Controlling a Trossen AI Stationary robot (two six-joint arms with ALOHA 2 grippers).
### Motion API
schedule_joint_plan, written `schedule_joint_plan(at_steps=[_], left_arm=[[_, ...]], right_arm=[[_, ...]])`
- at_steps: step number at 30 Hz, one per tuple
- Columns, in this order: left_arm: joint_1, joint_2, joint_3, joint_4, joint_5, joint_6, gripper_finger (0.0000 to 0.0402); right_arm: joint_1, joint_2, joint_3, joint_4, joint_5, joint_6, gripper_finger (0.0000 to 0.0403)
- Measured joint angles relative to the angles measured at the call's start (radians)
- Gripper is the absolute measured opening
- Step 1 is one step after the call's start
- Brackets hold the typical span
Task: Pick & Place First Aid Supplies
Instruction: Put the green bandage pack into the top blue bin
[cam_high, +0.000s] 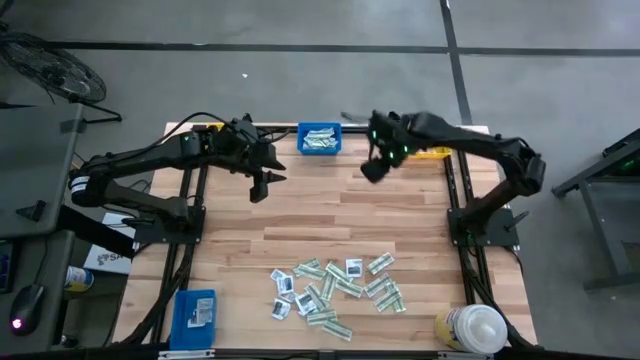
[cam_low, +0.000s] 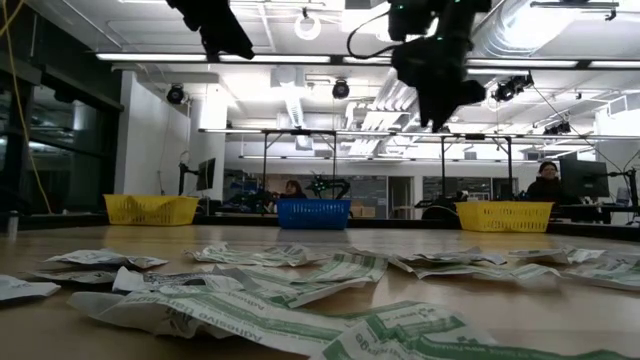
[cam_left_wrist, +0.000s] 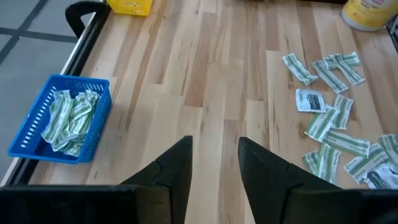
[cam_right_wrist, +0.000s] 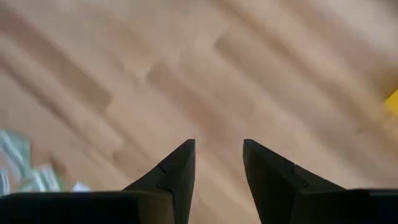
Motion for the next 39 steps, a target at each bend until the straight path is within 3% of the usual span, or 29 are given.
schedule_joint_plan(at_steps=[5, 13, 18, 27, 39], left_arm=[[0.000, 0.000, 0.000, -0.001, -0.003, -0.050, 0.0128], [0.000, 0.001, 0.000, 0.000, -0.003, -0.166, 0.0128], [0.000, 0.003, 0.000, 0.000, -0.004, -0.222, 0.0128], [-0.001, 0.003, -0.044, 0.057, 0.007, -0.285, 0.0128], [-0.001, 0.003, -0.212, 0.210, 0.140, -0.407, 0.0128]], right_arm=[[0.131, -0.099, -0.224, 0.089, -0.057, 0.139, 0.0129], [0.355, -0.320, -0.612, 0.499, -0.074, 0.457, 0.0129], [0.465, -0.379, -0.787, 0.704, -0.083, 0.596, 0.0129], [0.574, -0.386, -0.925, 0.793, -0.091, 0.699, 0.0129], [0.678, -0.385, -0.967, 0.818, -0.107, 0.694, 0.0129]])
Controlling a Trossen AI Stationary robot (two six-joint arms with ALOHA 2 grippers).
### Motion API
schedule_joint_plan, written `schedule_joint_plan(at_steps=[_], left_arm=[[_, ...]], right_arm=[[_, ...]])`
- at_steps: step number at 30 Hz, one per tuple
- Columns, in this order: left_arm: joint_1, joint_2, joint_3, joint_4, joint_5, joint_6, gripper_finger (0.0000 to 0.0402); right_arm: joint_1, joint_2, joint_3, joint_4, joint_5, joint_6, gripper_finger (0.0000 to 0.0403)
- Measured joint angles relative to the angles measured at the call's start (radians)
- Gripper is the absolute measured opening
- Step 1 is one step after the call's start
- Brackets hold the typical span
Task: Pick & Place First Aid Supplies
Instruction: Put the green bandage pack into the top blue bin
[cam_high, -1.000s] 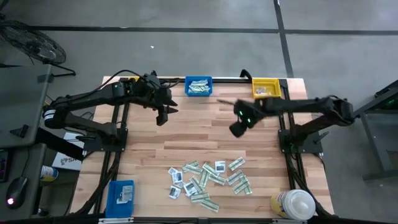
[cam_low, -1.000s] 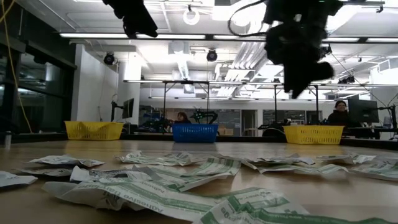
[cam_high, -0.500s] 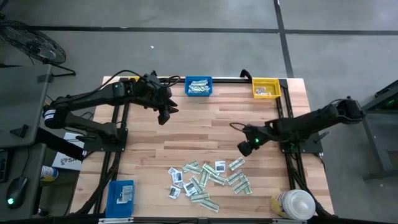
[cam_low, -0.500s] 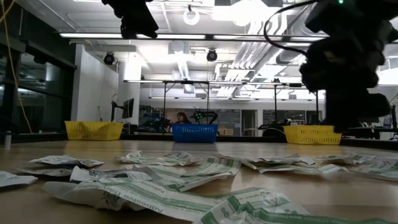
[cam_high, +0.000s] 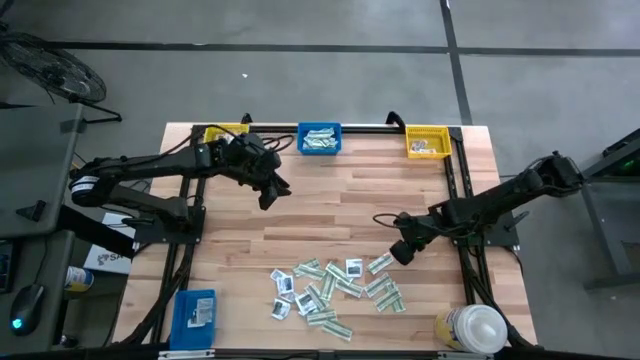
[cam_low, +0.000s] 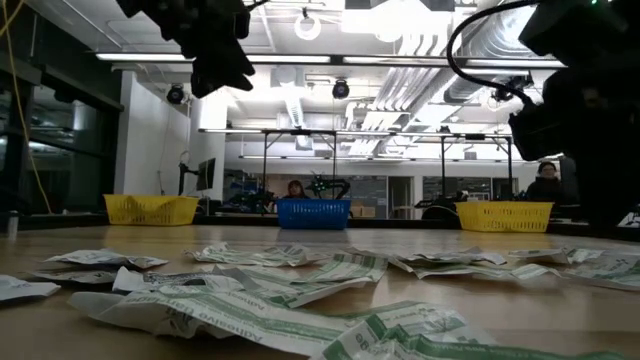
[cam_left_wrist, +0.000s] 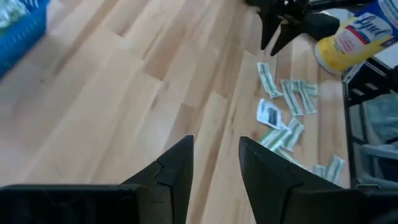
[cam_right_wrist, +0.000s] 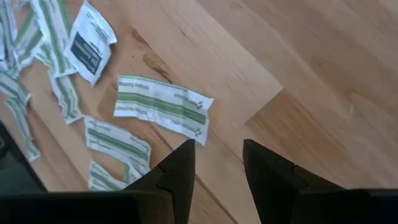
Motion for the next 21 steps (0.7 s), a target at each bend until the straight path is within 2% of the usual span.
schedule_joint_plan(at_steps=[3, 7, 14, 21], left_arm=[[-0.016, 0.000, -0.006, 0.026, 0.009, -0.011, 0.0128], [-0.056, 0.000, -0.010, 0.029, -0.038, -0.011, 0.0128], [-0.119, 0.000, -0.010, 0.029, -0.093, -0.014, 0.0128], [-0.143, 0.000, -0.010, 0.029, -0.103, -0.038, 0.0128]], right_arm=[[0.019, 0.000, 0.000, -0.001, 0.029, -0.001, 0.0129], [0.027, 0.016, 0.000, 0.005, 0.043, -0.001, 0.0129], [0.027, 0.103, 0.000, 0.099, 0.032, -0.010, 0.0129], [0.026, 0.153, 0.003, 0.140, 0.015, -0.021, 0.0129]])
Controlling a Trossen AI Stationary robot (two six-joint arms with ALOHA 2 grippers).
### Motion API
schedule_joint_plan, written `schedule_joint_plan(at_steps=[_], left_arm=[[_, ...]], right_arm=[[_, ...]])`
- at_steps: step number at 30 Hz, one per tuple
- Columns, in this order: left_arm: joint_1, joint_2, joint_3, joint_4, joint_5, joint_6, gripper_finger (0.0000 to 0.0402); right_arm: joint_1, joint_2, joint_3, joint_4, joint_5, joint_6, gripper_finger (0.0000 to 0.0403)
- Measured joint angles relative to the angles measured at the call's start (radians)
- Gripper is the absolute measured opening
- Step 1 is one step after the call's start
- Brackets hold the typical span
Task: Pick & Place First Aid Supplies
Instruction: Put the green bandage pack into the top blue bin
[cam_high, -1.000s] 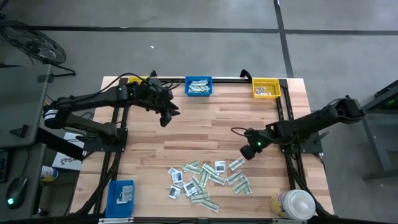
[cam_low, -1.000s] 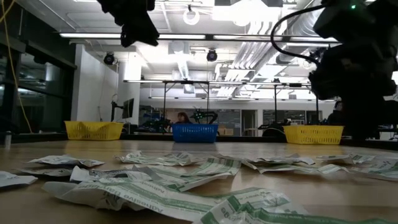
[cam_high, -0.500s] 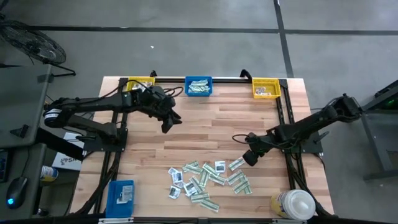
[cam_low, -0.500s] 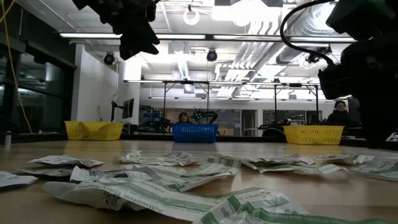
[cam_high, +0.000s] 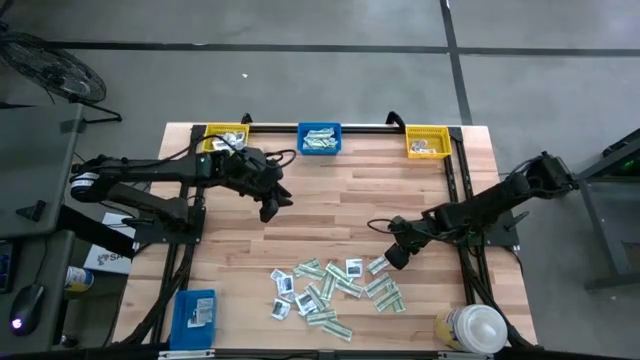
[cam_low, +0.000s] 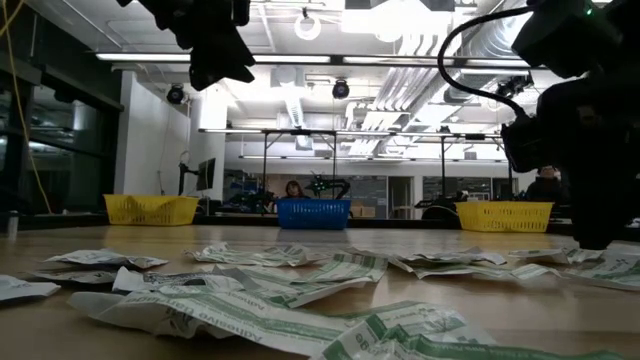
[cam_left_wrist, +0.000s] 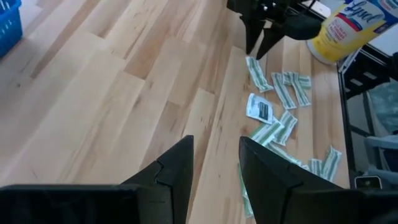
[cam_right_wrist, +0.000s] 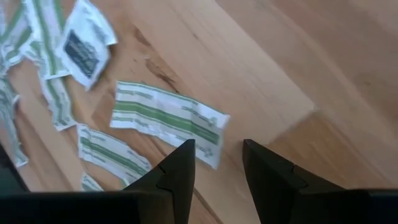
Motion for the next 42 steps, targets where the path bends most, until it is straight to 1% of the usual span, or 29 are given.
schedule_joint_plan(at_steps=[7, 17, 20, 24, 30, 31, 38, 42], left_arm=[[-0.002, 0.000, 0.000, 0.000, 0.006, -0.002, 0.0128], [-0.002, 0.000, 0.000, -0.001, 0.006, -0.002, 0.0128], [-0.002, 0.000, 0.000, -0.004, 0.006, -0.001, 0.0128], [-0.002, 0.000, 0.000, -0.008, 0.006, -0.001, 0.0128], [-0.002, 0.000, 0.000, -0.009, 0.006, 0.000, 0.0128], [-0.002, 0.000, 0.000, -0.010, 0.006, 0.000, 0.0128], [-0.002, 0.000, 0.000, -0.017, 0.006, 0.000, 0.0128], [-0.002, 0.000, 0.000, -0.016, 0.006, 0.000, 0.0128]], right_arm=[[0.000, 0.027, 0.000, 0.060, -0.013, -0.002, 0.0129], [0.000, 0.075, 0.002, 0.112, -0.037, 0.007, 0.0129], [0.000, 0.078, 0.001, 0.109, -0.030, 0.025, 0.0124], [0.000, 0.078, 0.000, 0.090, -0.010, 0.046, 0.0094], [0.000, 0.080, -0.001, 0.072, -0.002, 0.051, 0.0015], [0.000, 0.080, -0.002, 0.071, -0.001, 0.051, 0.0008], [0.000, 0.075, -0.002, 0.071, 0.003, 0.066, 0.0002], [0.001, 0.040, -0.004, 0.067, 0.021, 0.073, 0.0001]])
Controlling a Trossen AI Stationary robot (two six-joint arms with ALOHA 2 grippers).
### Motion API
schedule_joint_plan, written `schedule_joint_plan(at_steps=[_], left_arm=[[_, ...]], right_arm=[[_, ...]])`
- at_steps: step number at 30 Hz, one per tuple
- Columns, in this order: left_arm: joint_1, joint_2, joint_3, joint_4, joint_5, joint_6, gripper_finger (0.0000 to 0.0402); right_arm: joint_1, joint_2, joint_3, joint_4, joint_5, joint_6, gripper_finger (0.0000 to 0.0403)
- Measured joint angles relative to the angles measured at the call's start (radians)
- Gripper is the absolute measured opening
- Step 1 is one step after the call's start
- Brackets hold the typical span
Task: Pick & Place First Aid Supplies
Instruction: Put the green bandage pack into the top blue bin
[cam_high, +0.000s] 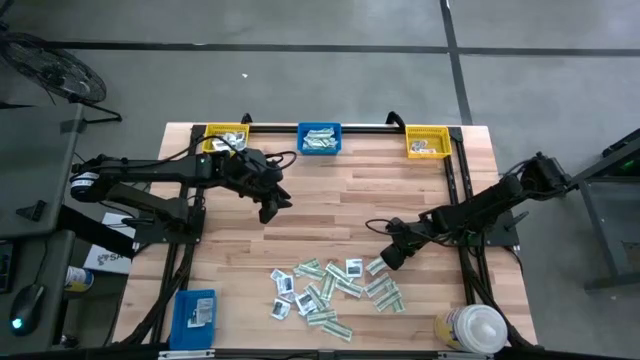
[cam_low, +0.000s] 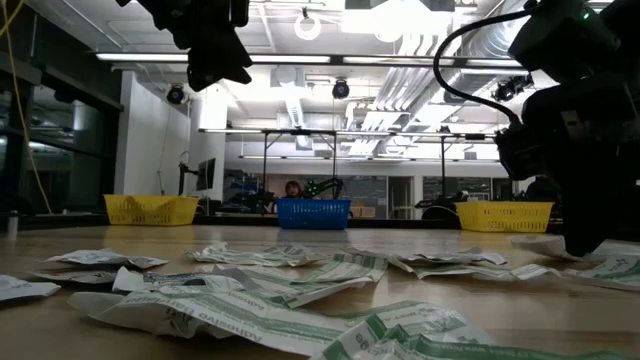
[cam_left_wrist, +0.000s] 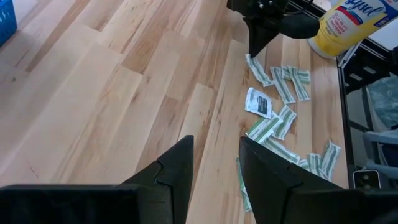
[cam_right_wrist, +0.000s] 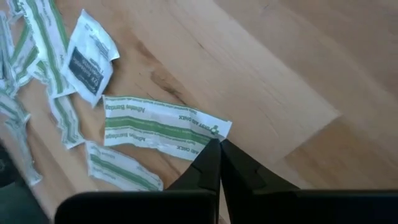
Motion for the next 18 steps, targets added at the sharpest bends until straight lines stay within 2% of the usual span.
schedule_joint_plan(at_steps=[18], left_arm=[[0.000, 0.000, 0.000, 0.001, 0.022, 0.005, 0.0128]], right_arm=[[-0.031, -0.275, 0.000, 0.005, 0.265, -0.014, 0.0000]])
